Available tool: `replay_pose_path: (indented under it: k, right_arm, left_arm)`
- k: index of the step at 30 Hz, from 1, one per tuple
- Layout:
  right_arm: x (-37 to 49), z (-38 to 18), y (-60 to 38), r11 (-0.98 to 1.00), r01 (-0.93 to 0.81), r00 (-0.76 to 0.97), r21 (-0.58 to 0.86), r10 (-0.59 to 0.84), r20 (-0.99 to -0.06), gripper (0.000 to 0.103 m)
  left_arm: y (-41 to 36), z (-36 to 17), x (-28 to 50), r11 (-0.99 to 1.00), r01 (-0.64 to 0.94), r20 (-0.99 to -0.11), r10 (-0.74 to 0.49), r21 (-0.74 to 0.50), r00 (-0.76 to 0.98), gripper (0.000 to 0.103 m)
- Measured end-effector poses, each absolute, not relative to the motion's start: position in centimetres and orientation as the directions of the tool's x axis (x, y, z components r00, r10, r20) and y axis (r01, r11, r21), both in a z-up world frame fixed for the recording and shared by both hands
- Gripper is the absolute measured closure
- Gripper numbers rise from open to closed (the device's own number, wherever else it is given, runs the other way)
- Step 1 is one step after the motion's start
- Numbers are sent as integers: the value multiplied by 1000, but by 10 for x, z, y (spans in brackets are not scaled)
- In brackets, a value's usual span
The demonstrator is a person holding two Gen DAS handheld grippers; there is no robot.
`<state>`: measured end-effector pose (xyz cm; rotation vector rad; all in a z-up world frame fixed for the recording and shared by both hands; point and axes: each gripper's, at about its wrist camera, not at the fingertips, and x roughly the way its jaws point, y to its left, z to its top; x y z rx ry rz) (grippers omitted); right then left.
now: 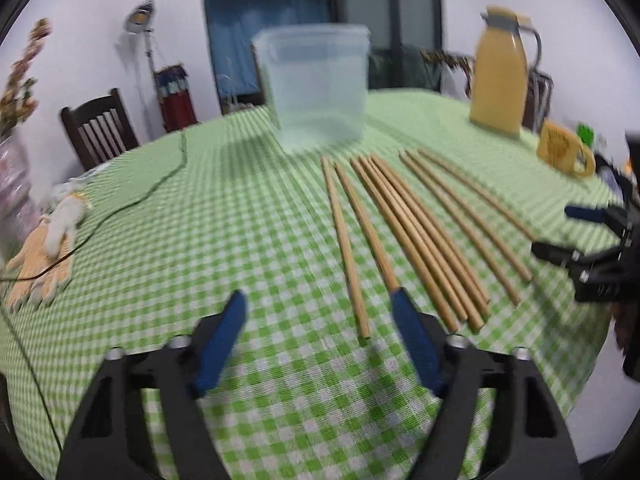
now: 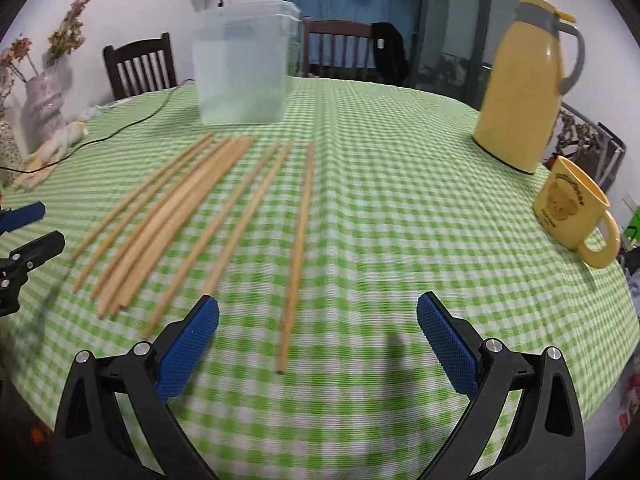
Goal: Organize utensils
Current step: 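Lower the right tool toward the single chopstick at the row's end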
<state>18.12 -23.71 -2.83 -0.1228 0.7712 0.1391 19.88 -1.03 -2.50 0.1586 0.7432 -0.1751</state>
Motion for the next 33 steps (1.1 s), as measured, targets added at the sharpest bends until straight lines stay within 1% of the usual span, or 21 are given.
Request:
replay_pose_path:
  k: [2,3,5,6,7,8,9,11,12,14,17,20,22,25,26,27,30,32,33]
  right_arm:
    - [182,-30,-243,988,-151,701,-40,78,-708,8]
    - [184,-30,-244,989,-143,703,-30,80,-706,13]
    - [181,-28,-248,991,-132,712,-4,92,-696,60]
    - [182,-29,-248,992,-128,713,-2,91,-696,64]
    - [182,-29,-248,992,-123,713,1,89,-696,67]
    - [181,-30,-247,991,-135,708,6,100,-699,70]
    - [182,-32,-246,989,-148,704,8,111,-701,72]
    - [180,-33,-240,985,-170,709,-11,114,-696,74]
    - [178,-34,-236,983,-182,712,-28,112,-693,75]
    - [174,-33,-229,976,-208,722,-69,105,-683,76]
    - [168,-27,-228,971,-231,750,-61,138,-647,76]
    - [166,-25,-224,962,-273,737,-32,188,-649,76]
    - [166,-26,-225,963,-271,742,-6,204,-639,76]
    - [166,-34,-222,957,-288,720,-28,197,-666,76]
    - [165,-37,-221,955,-295,712,-33,197,-674,76]
    - [162,-37,-221,956,-291,719,-41,190,-668,76]
    - [158,-37,-225,962,-273,712,-11,195,-674,76]
    - [158,-37,-230,965,-261,706,26,209,-677,78]
    - [157,-37,-229,965,-262,708,20,206,-676,80]
  left_arm:
    - [-12,-31,206,970,233,-714,-117,66,691,43]
    - [-13,-34,208,969,239,-725,-124,57,677,48]
    - [-13,-40,214,969,248,-752,-146,24,643,56]
    - [-12,-41,215,969,247,-753,-155,10,639,59]
    - [-13,-41,215,968,253,-757,-163,3,633,60]
    - [-14,-42,216,966,258,-762,-165,3,626,63]
    - [-14,-42,217,964,264,-765,-174,-5,620,68]
    - [-13,-40,211,961,274,-772,-192,-24,606,71]
    - [-14,-40,209,958,285,-774,-205,-33,600,77]
    - [-17,-40,204,951,304,-775,-229,-50,589,84]
    - [-20,-38,198,945,320,-777,-254,-72,576,85]
    - [-20,-38,199,944,320,-775,-264,-84,575,85]
    - [-21,-38,204,946,312,-775,-260,-86,576,85]
    - [-25,-37,207,949,307,-779,-240,-64,579,85]
    - [-26,-37,207,952,302,-780,-231,-56,582,88]
    - [-27,-37,207,954,297,-781,-222,-49,584,93]
    - [-23,-37,206,960,274,-781,-208,-49,589,99]
    - [-20,-37,204,962,265,-779,-210,-59,590,100]
    - [-20,-37,203,963,261,-777,-210,-61,593,100]
